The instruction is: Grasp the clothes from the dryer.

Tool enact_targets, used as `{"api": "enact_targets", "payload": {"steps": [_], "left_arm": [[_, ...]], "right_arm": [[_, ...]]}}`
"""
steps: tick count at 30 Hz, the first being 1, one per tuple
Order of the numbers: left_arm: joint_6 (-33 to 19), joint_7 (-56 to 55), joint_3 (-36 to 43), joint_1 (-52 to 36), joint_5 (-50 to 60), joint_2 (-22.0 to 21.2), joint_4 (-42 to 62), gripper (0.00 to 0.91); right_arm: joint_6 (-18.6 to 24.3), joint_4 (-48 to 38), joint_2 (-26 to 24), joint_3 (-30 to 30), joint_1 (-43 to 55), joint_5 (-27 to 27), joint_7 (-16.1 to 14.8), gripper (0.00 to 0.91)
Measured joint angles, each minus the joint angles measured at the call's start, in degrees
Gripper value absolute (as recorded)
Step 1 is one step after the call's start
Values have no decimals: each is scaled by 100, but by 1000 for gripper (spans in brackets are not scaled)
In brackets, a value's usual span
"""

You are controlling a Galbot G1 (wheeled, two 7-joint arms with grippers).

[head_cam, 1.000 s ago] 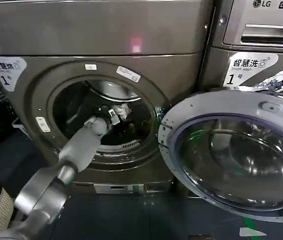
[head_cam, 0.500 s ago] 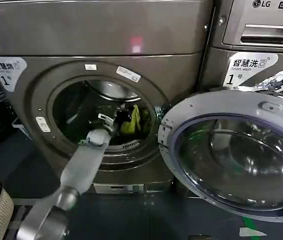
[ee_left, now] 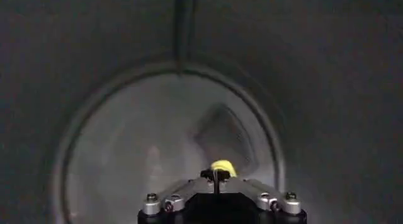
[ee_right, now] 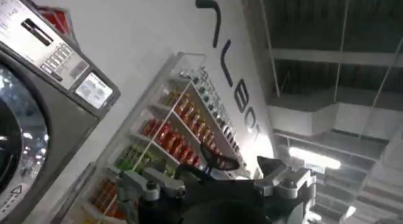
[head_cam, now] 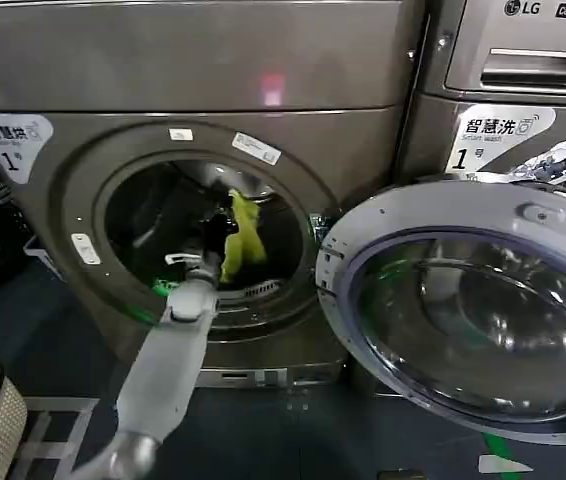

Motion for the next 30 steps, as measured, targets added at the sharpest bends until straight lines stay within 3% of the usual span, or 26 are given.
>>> {"api": "enact_targets", "payload": {"steps": [10,30], "left_arm": [[-49,-502,-130,595,396,-79,-704,0],[225,-678,-129,640,456,-91,-888,0]], "right_arm": [[-44,41,5,10,-4,-11,12,907],[-63,132,-2,7,-24,12,3,907]]}}
